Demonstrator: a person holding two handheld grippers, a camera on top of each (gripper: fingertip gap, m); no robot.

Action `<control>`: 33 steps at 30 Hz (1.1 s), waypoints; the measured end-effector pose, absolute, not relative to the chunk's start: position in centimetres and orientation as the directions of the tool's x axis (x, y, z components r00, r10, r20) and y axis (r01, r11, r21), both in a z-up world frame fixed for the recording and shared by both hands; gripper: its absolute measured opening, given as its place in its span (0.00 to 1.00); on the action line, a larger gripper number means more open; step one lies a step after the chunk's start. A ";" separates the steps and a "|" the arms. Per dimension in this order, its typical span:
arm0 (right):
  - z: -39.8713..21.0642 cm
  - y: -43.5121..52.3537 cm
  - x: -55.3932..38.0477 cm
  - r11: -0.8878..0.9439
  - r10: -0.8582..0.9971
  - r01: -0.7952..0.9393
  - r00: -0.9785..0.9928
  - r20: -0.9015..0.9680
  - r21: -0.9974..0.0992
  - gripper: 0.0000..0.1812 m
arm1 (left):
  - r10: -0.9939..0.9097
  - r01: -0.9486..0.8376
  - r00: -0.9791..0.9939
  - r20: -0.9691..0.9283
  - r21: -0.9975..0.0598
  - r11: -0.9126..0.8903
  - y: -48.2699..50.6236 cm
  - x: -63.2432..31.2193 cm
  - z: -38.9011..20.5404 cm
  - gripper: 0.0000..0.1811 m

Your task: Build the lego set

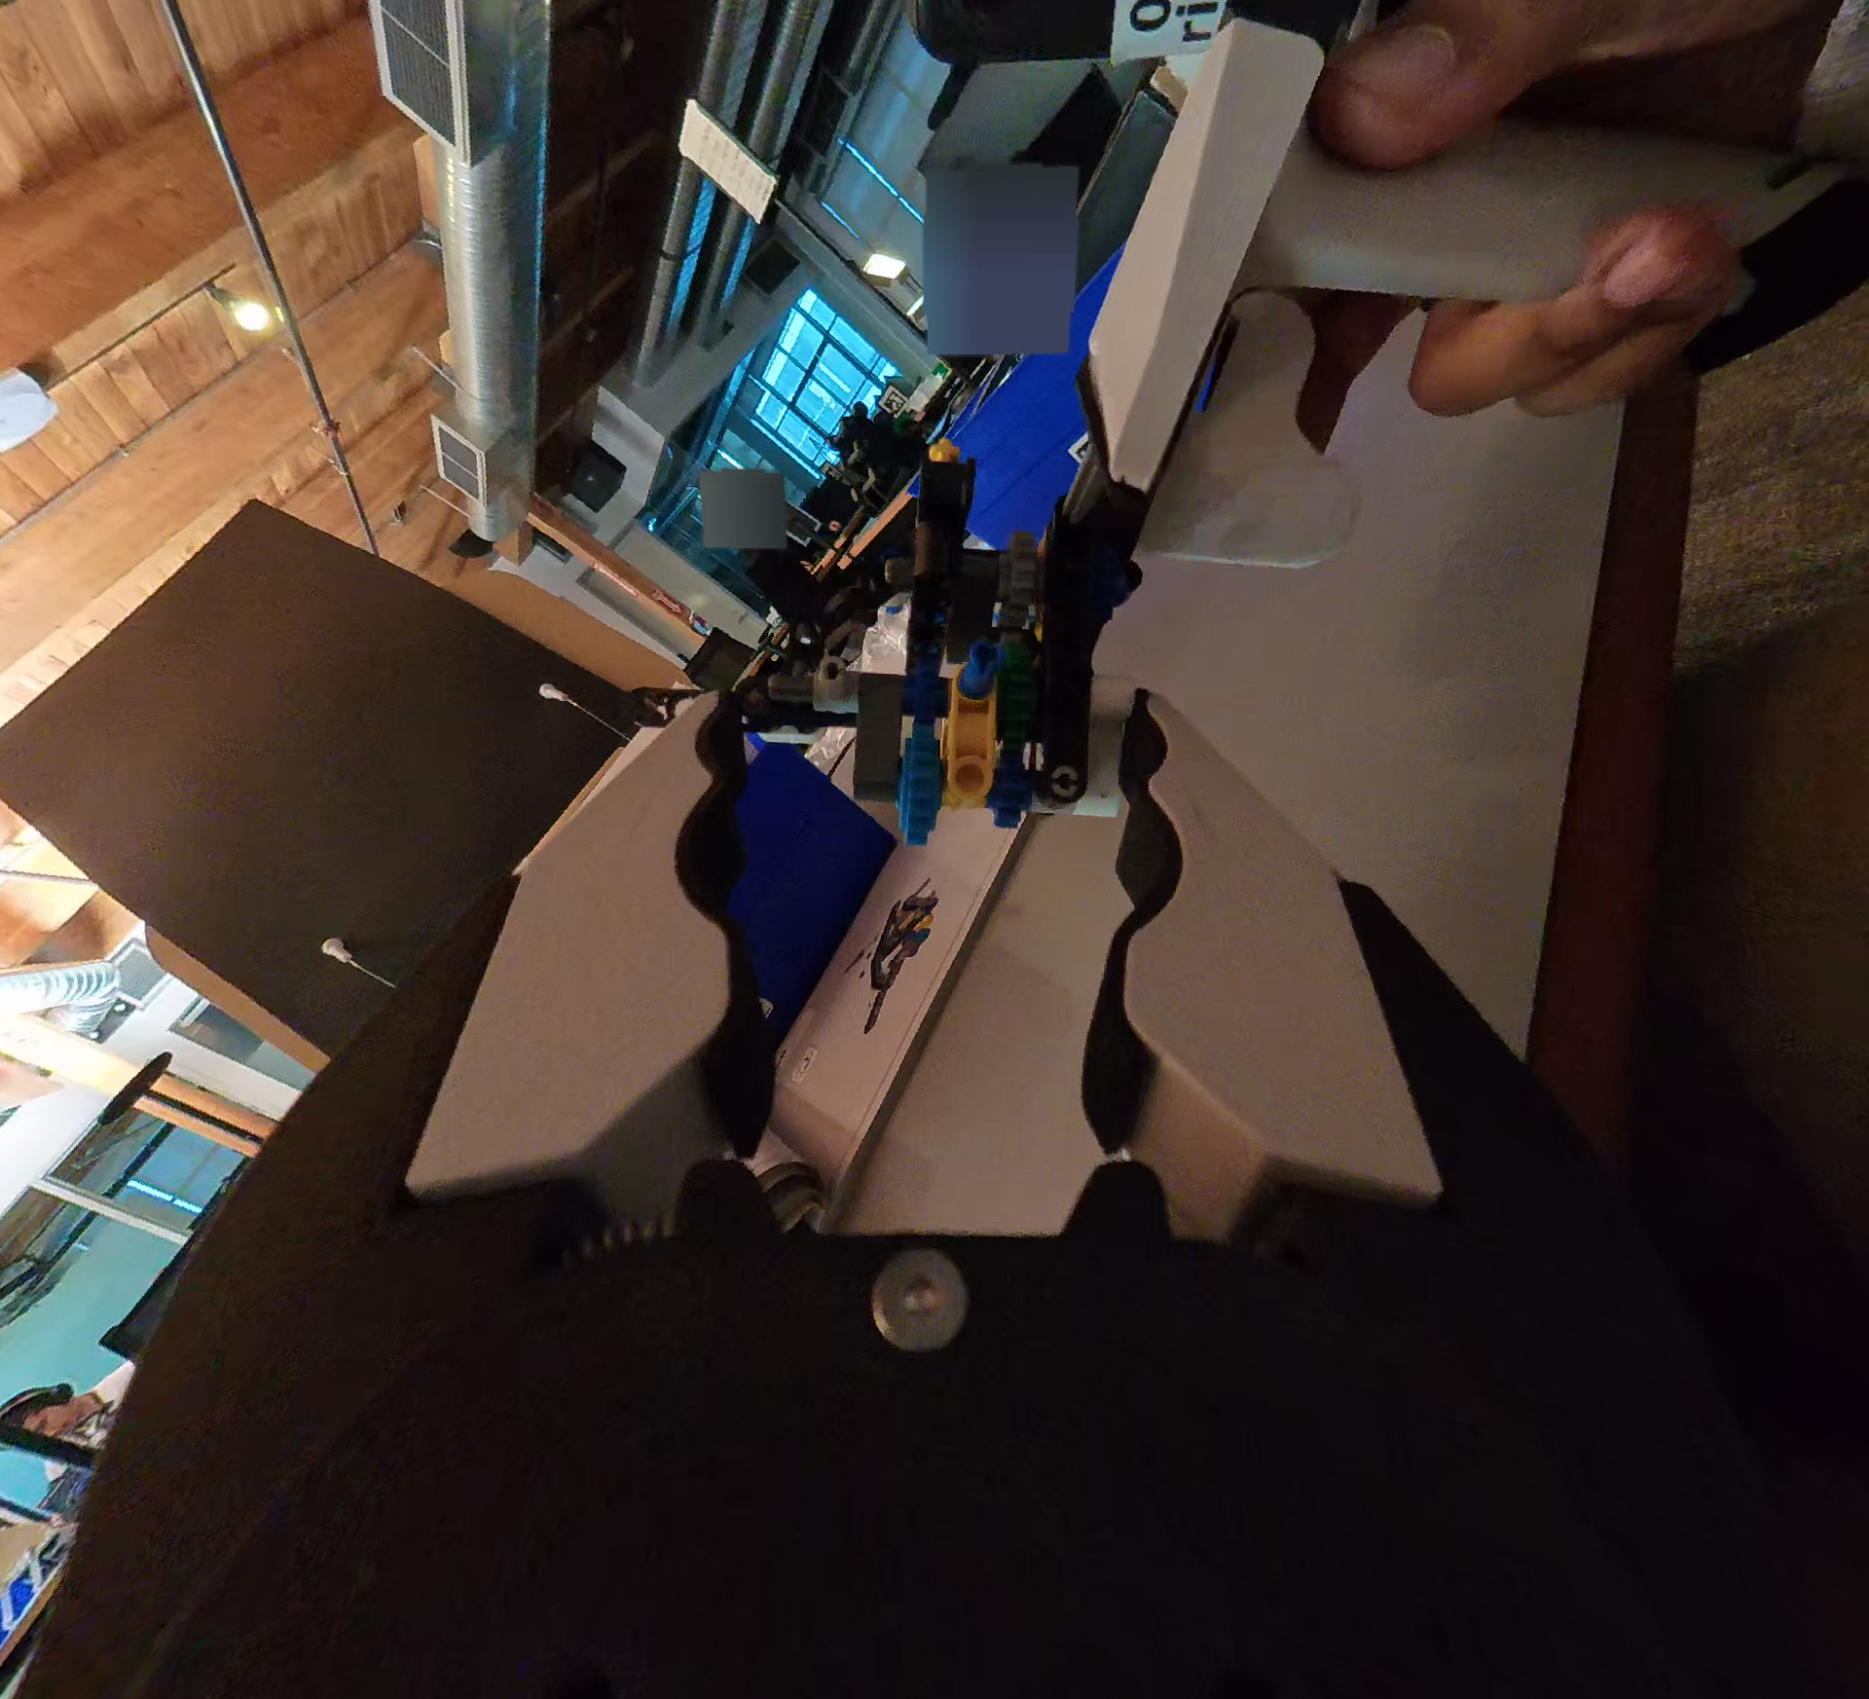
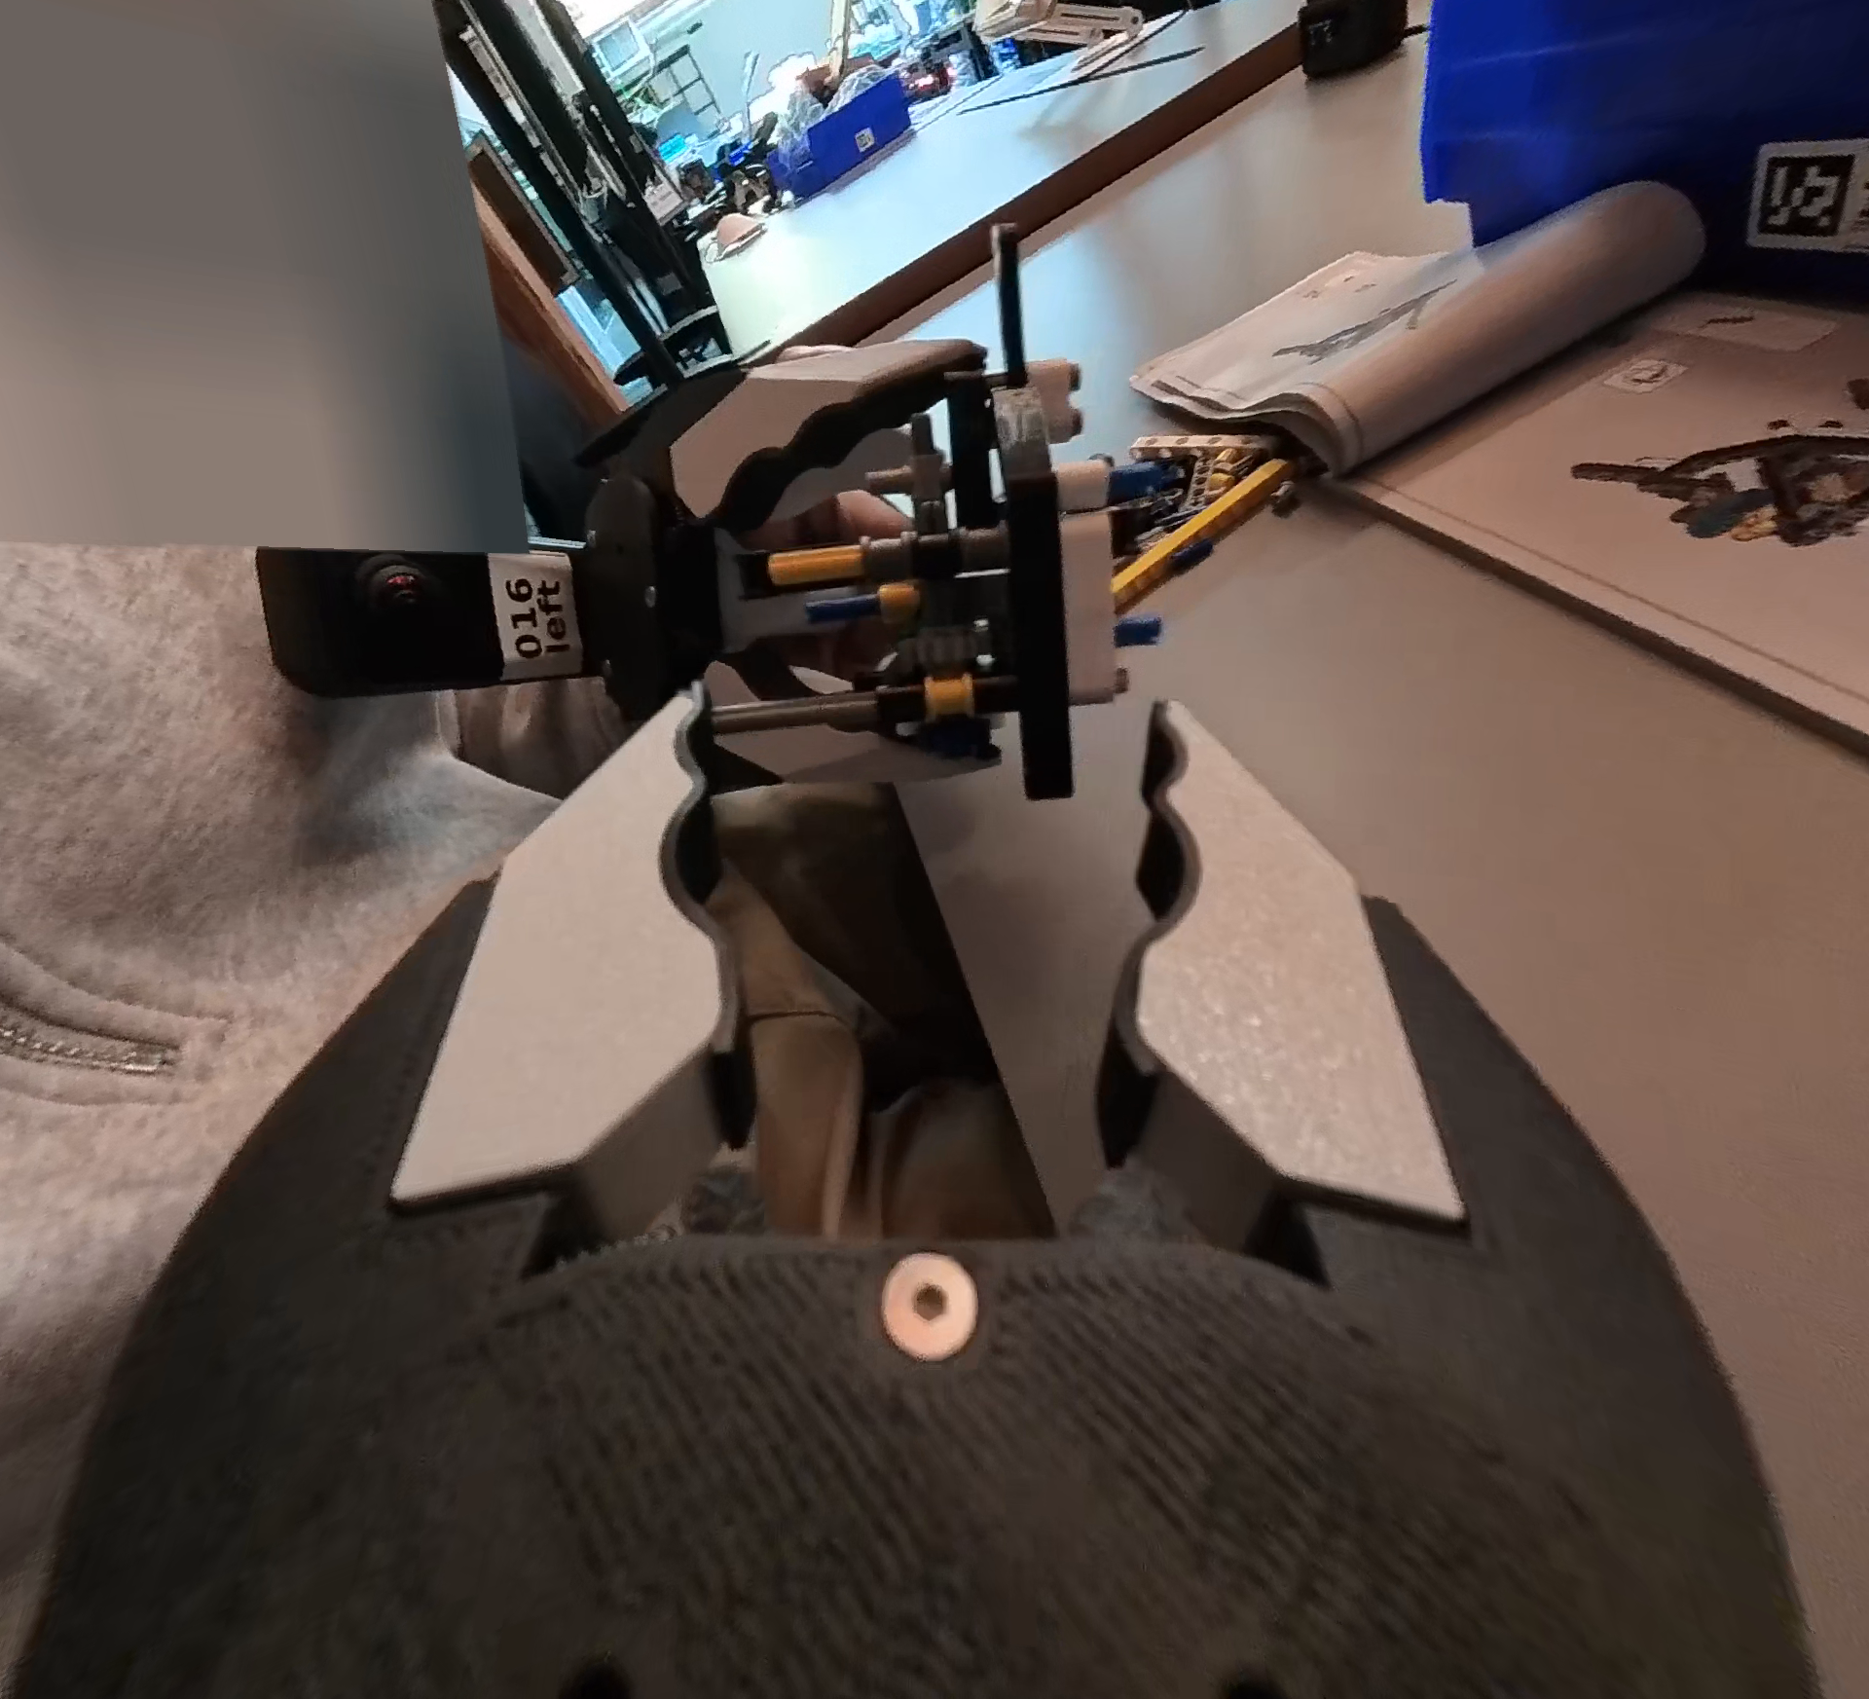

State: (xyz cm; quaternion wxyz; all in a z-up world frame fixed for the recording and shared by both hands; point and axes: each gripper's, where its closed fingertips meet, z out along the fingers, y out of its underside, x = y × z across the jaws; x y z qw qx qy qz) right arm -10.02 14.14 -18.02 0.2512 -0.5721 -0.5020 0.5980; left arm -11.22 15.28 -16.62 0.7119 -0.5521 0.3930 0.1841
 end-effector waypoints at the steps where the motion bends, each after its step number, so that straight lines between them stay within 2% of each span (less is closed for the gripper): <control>1: -18.0 14.3 -10.0 -0.366 0.879 0.269 -0.216 -0.426 -0.891 0.48 | -0.170 -0.694 0.625 -0.762 -0.642 0.326 15.3 -11.1 -16.5 0.40; 12: -17.6 14.0 -9.9 -0.308 0.901 0.253 -0.232 -0.367 -0.917 0.45 | -0.184 -0.683 0.629 -0.756 -0.650 0.335 15.1 -10.9 -16.6 0.41; 16: -18.0 13.9 -9.6 -0.260 0.914 0.269 -0.241 -0.326 -0.928 0.45 | -0.253 -0.642 0.651 -0.716 -0.697 0.319 15.2 -10.7 -16.8 0.40; 20: -18.2 13.9 -9.3 -0.214 0.927 0.280 -0.243 -0.285 -0.936 0.40 | -0.324 -0.591 0.678 -0.660 -0.751 0.295 15.2 -10.8 -16.9 0.40; 25: -19.3 14.2 -9.2 -0.137 0.950 0.332 -0.222 -0.219 -0.933 0.37 | -0.373 -0.587 0.670 -0.642 -0.765 0.263 15.4 -10.7 -17.6 0.41; 27: -19.6 14.0 -9.2 -0.138 0.949 0.349 -0.223 -0.225 -0.927 0.38 | -0.381 -0.607 0.655 -0.653 -0.754 0.251 15.5 -10.8 -17.9 0.41; 30: -19.6 13.5 -9.3 -0.183 0.925 0.356 -0.254 -0.283 -0.916 0.47 | -0.373 -0.648 0.627 -0.684 -0.724 0.237 15.7 -11.1 -18.4 0.41; 33: -19.5 13.5 -9.1 -0.159 0.928 0.351 -0.266 -0.261 -0.923 0.45 | -0.414 -0.634 0.637 -0.650 -0.748 0.196 15.9 -11.4 -19.0 0.41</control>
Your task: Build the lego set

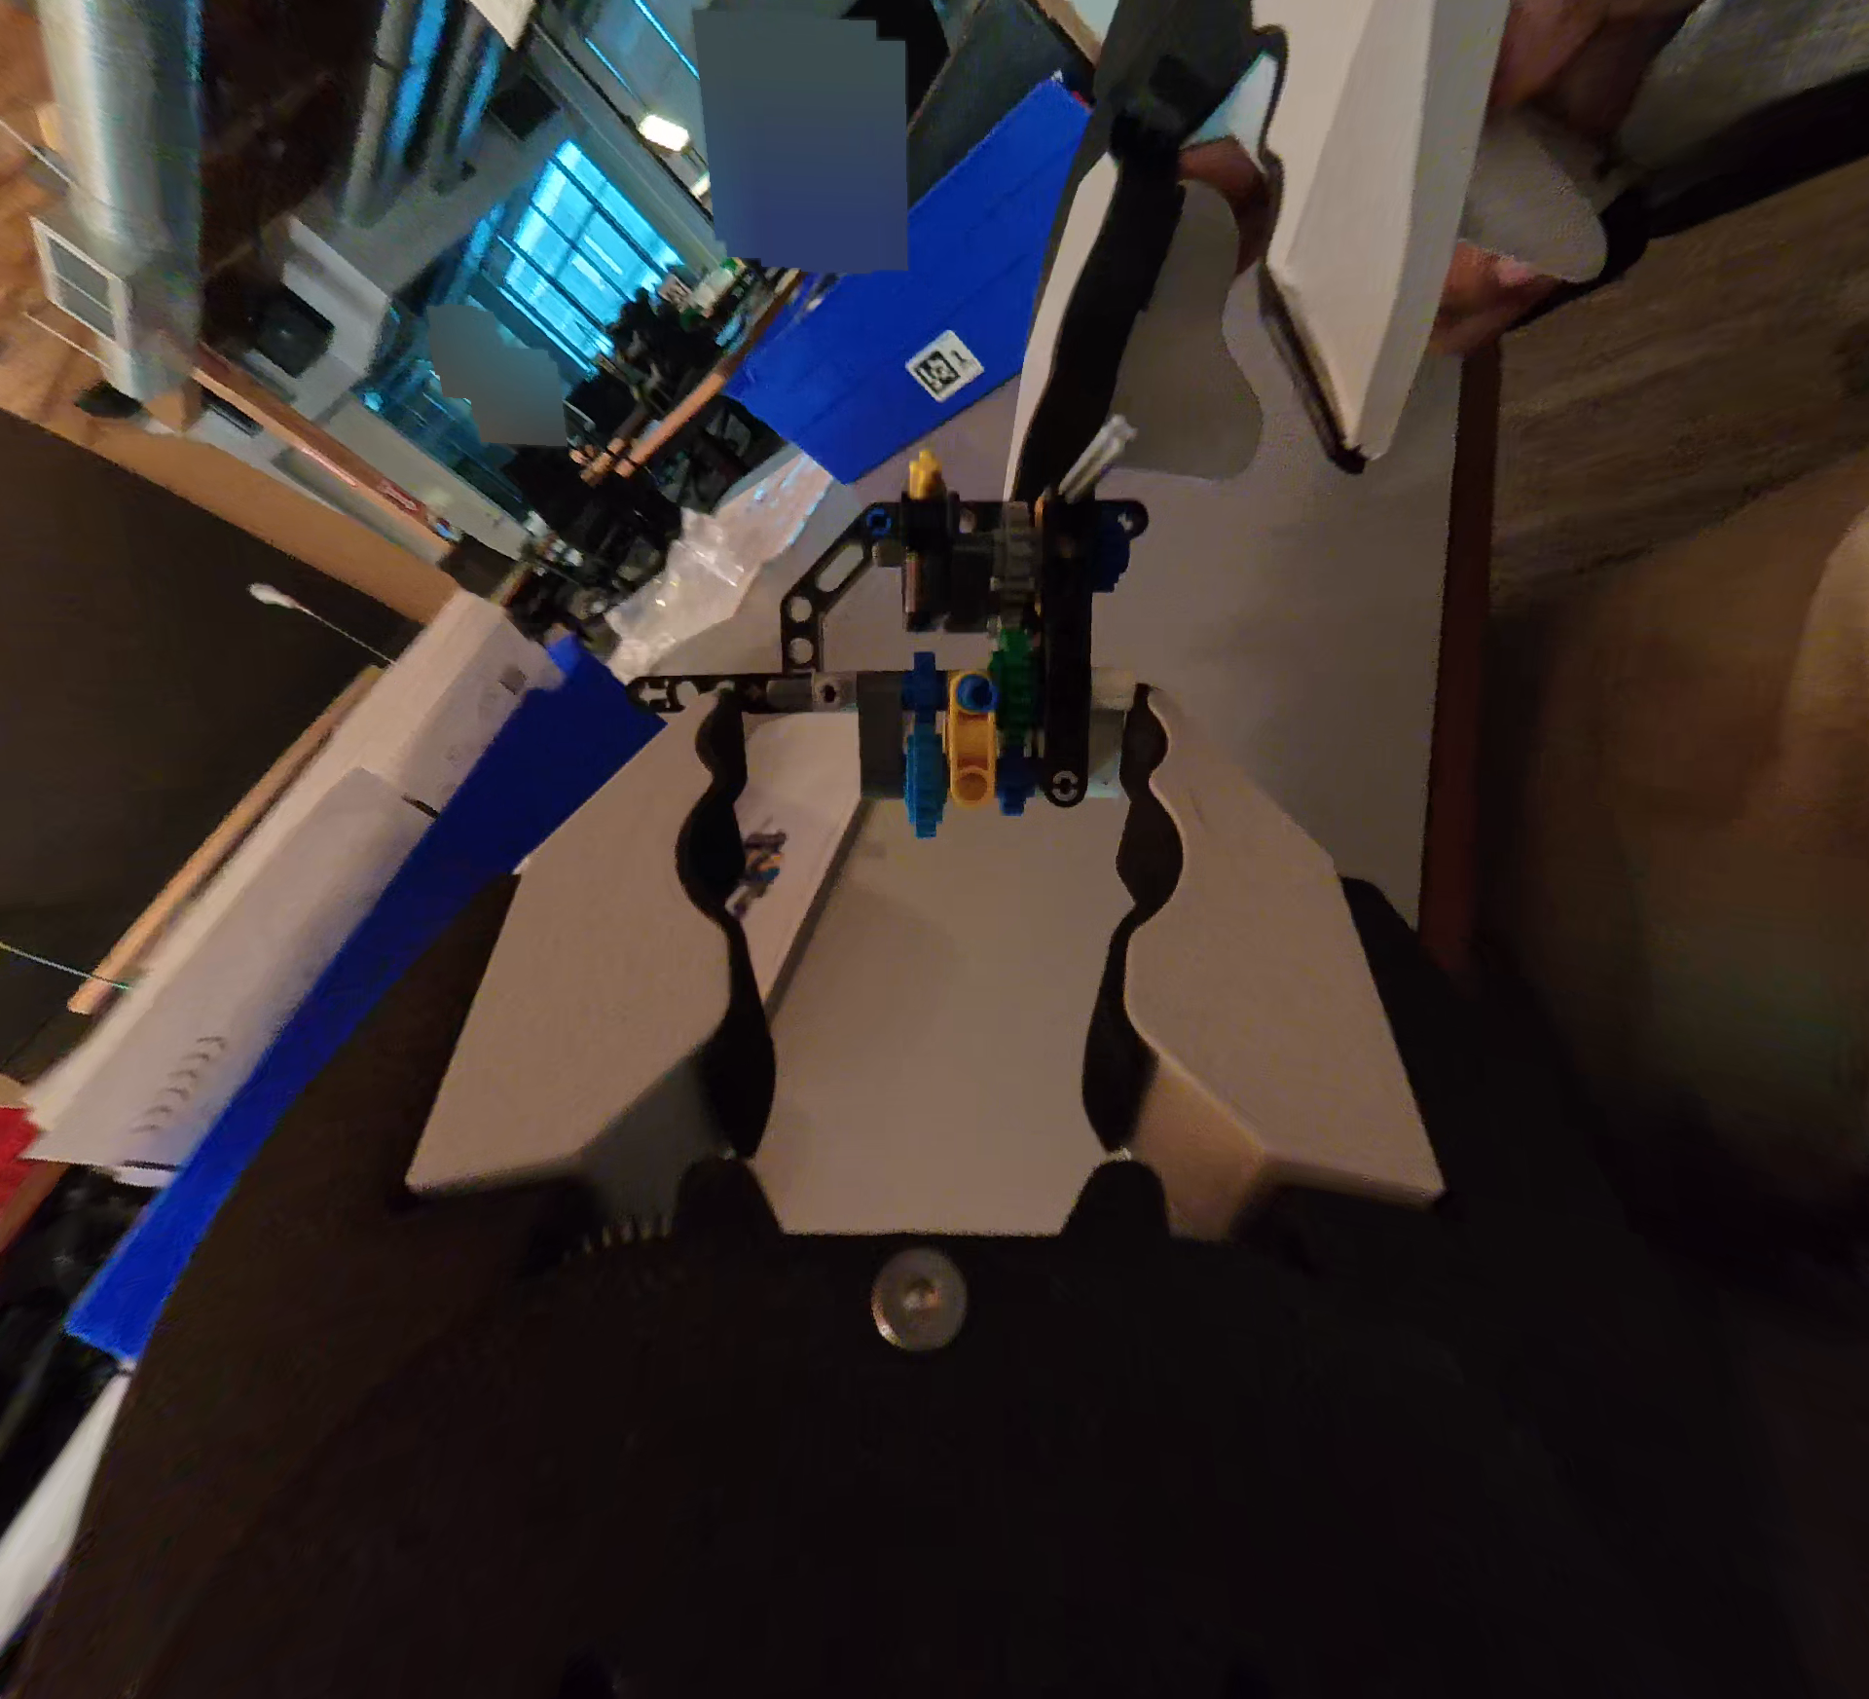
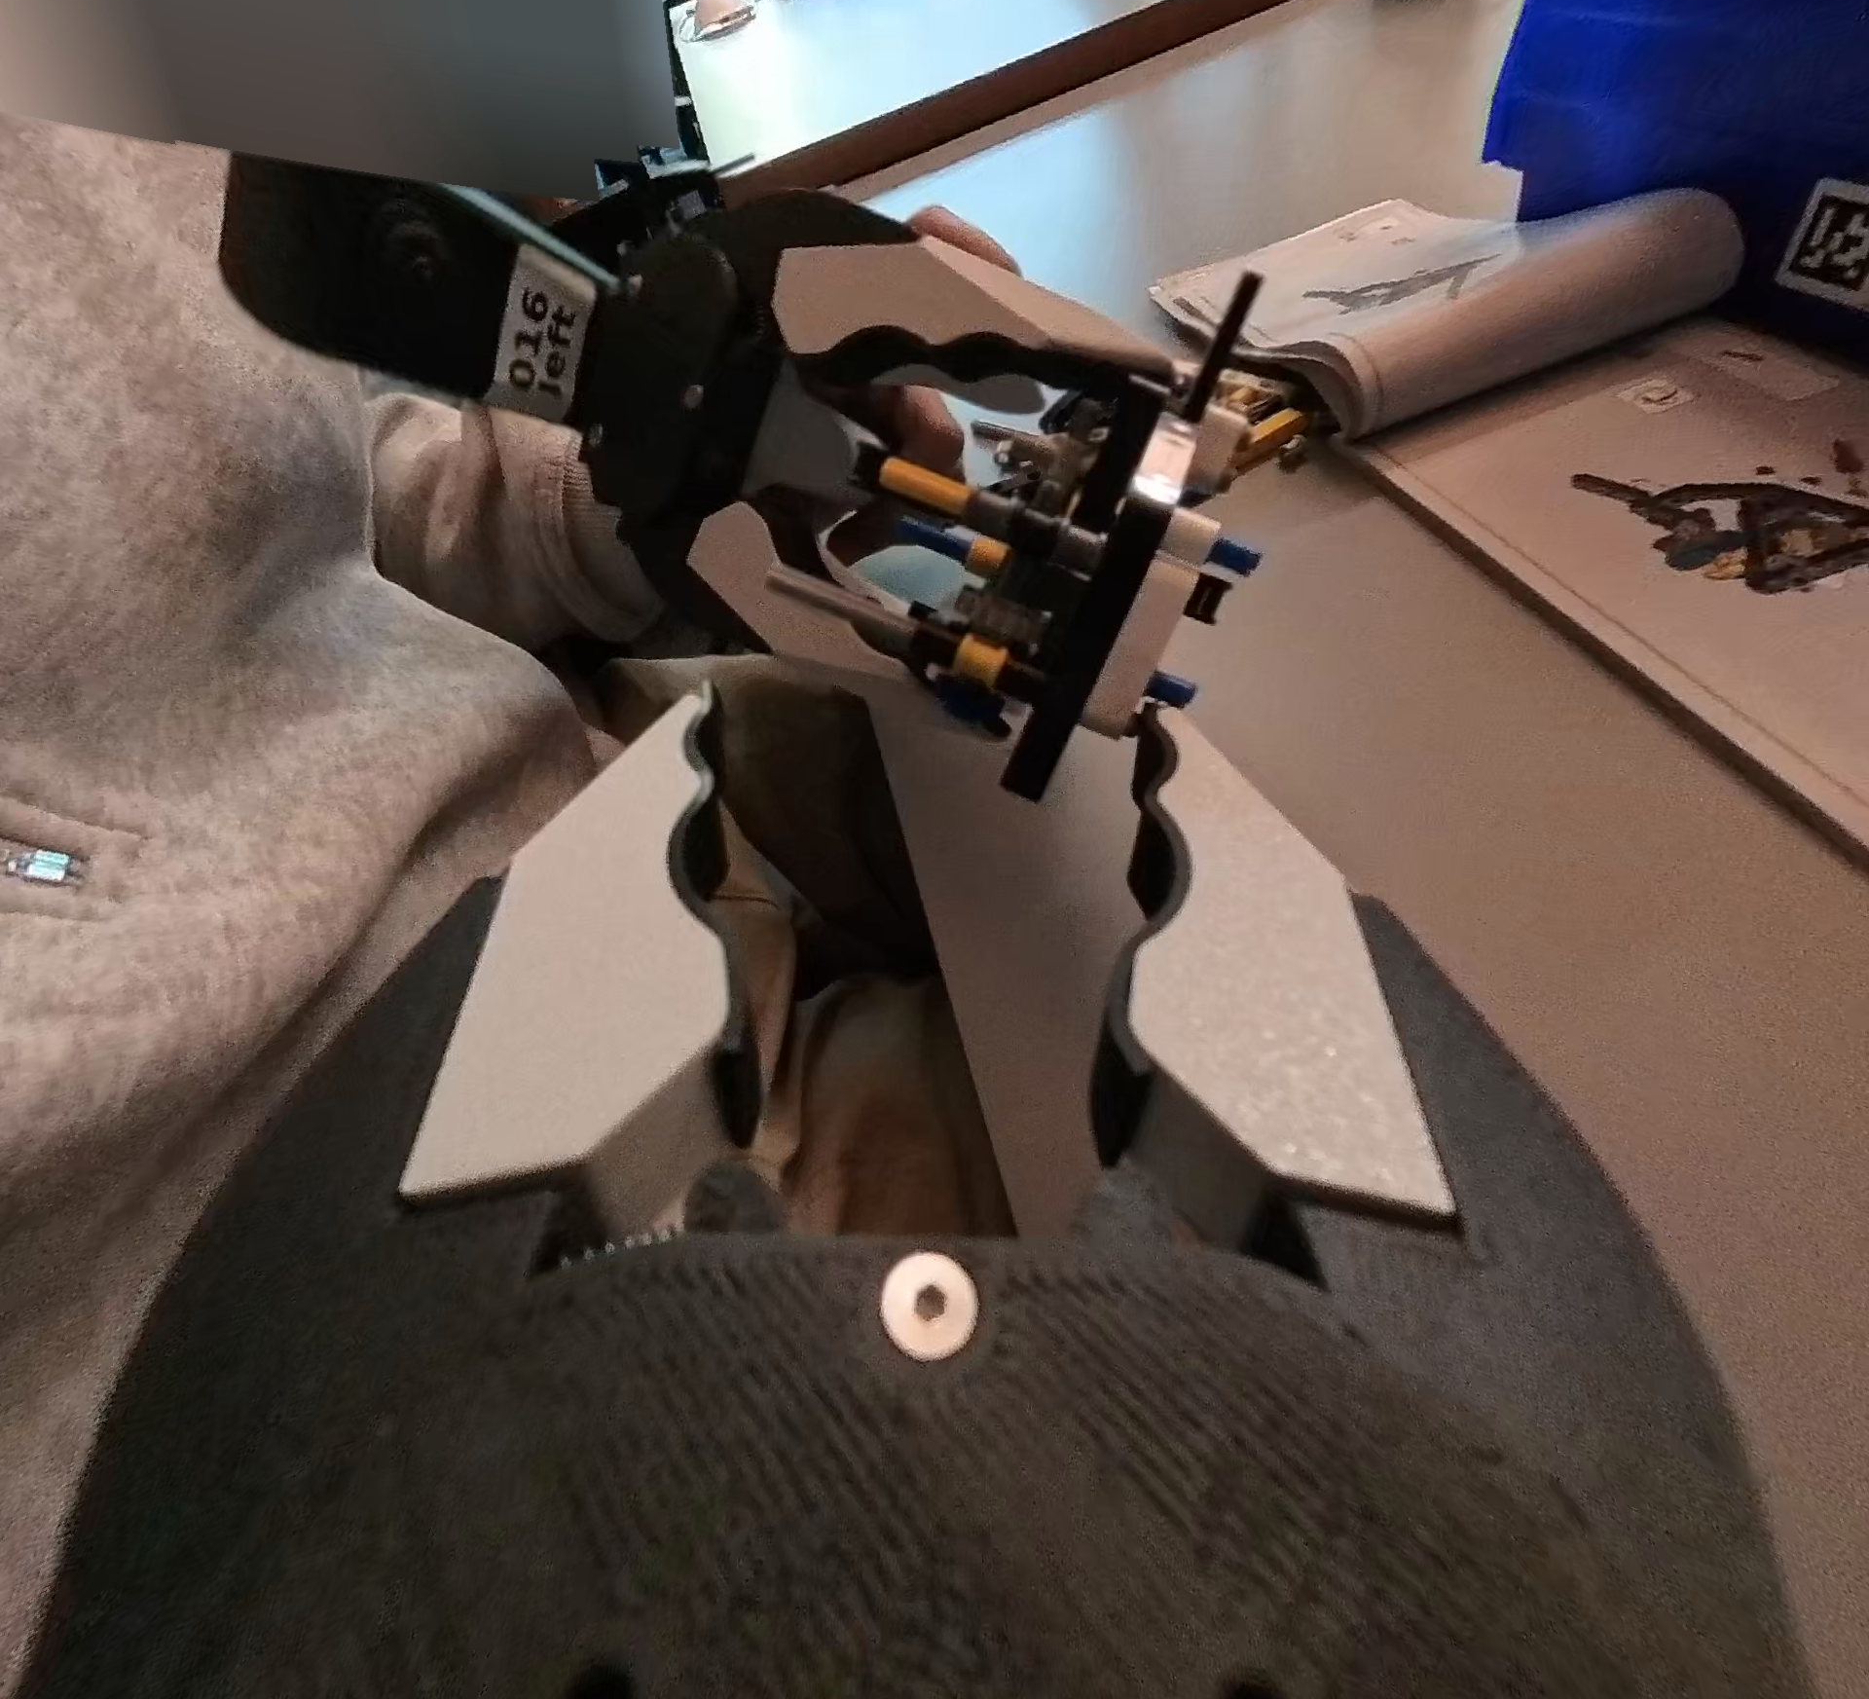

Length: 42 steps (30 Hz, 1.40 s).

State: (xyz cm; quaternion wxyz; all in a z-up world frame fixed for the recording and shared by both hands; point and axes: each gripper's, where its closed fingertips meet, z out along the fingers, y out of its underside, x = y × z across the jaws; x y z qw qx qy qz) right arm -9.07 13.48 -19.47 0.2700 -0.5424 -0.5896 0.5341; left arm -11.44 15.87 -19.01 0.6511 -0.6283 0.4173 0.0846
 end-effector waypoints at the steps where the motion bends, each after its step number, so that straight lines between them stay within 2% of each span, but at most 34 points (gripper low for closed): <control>1: -19.4 13.5 -9.0 -0.151 0.930 0.349 -0.268 -0.253 -0.925 0.44 | -0.443 -0.619 0.646 -0.622 -0.766 0.173 15.9 -11.5 -19.2 0.41; 4: -19.4 13.8 -9.0 -0.162 0.932 0.347 -0.255 -0.259 -0.924 0.43 | -0.488 -0.586 0.663 -0.567 -0.800 0.133 16.0 -11.8 -19.3 0.41; 10: -19.5 15.2 -8.7 -0.218 0.933 0.339 -0.205 -0.298 -0.915 0.45 | -0.445 -0.535 0.721 -0.531 -0.835 0.129 16.4 -12.5 -18.7 0.41; 14: -17.4 17.2 -8.4 -0.241 0.951 0.177 -0.152 -0.269 -0.954 0.45 | -0.425 -0.429 0.796 -0.432 -0.897 0.108 16.9 -13.2 -18.0 0.41; 17: -14.8 16.9 -8.0 -0.259 0.944 -0.004 -0.213 -0.253 -0.966 0.46 | -0.444 -0.326 0.829 -0.339 -0.939 0.107 16.8 -12.9 -17.1 0.41; 19: -13.9 16.3 -7.8 -0.266 0.936 -0.050 -0.252 -0.246 -0.963 0.45 | -0.461 -0.309 0.828 -0.319 -0.946 0.101 16.8 -12.7 -17.1 0.41; 25: -14.6 15.2 -8.6 -0.298 0.913 0.003 -0.292 -0.286 -0.955 0.45 | -0.495 -0.211 0.841 -0.217 -0.975 0.069 16.7 -12.2 -16.6 0.41; 34: -14.4 14.9 -8.8 -0.305 0.910 -0.009 -0.297 -0.288 -0.952 0.44 | -0.491 -0.240 0.840 -0.232 -0.970 0.049 16.9 -12.0 -17.2 0.41; 42: -14.5 16.4 -9.0 -0.359 0.914 -0.035 -0.214 -0.344 -0.933 0.44 | -0.394 -0.275 0.881 -0.263 -0.961 0.027 17.7 -12.9 -17.4 0.41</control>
